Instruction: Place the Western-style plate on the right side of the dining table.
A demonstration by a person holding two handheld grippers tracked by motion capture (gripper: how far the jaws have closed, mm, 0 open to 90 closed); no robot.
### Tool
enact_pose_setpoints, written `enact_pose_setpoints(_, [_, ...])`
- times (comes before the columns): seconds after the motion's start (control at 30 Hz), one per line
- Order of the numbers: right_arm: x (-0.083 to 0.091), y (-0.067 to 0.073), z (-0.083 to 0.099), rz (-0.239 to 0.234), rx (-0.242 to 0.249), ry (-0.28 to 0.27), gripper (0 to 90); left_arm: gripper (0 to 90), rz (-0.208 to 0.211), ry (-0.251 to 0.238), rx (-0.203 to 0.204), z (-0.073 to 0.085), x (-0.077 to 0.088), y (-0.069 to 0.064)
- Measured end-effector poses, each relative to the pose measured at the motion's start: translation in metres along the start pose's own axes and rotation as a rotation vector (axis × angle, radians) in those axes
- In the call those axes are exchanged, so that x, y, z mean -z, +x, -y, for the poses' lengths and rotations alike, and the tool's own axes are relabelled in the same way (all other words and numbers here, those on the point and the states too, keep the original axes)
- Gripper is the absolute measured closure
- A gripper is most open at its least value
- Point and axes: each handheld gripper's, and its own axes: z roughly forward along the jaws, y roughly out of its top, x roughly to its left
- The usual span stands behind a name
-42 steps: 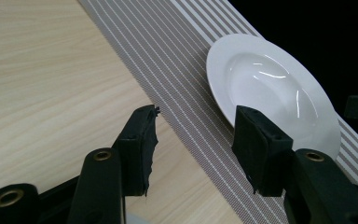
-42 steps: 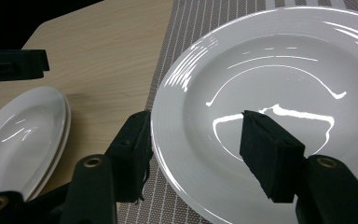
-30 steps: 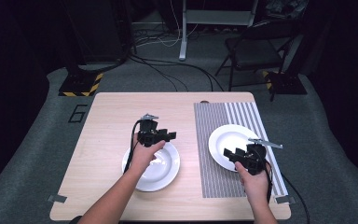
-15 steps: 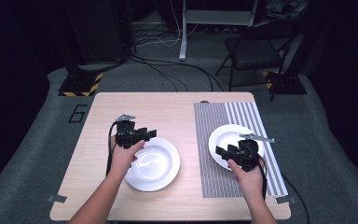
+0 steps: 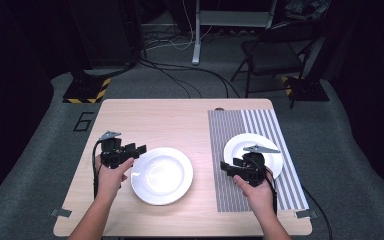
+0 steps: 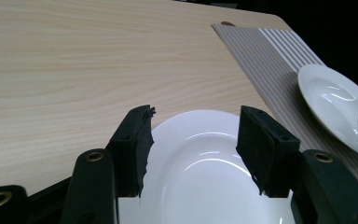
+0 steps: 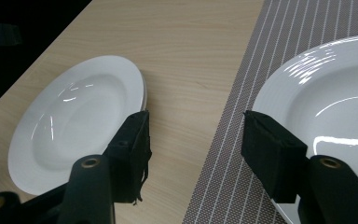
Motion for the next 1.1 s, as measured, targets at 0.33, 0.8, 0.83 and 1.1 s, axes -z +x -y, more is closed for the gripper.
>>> enact_pose_setpoints(0.33, [-0.023, 0.008, 0.012, -0.038, 0.084, 0.044, 42.8, 44.3, -0.062, -0.005, 0.045, 0.022, 0.014, 0.026])
enact_pose_setpoints(0.8, [-0.044, 0.012, 0.034, -0.023, 0.184, 0.12, 45.2, 44.4, -0.156, 0.007, 0.052, 0.046, 0.011, 0.064])
enact_pose_setpoints(0.83, [-0.044, 0.011, 0.035, -0.031, 0.188, 0.121, 45.1, 44.4, -0.159, 0.01, 0.051, 0.047, 0.01, 0.066])
enact_pose_setpoints(1.1, [-0.056, 0.013, 0.048, -0.041, 0.235, 0.159, 43.7, 45.2, -0.203, 0.039, 0.055, 0.057, 0.007, 0.085])
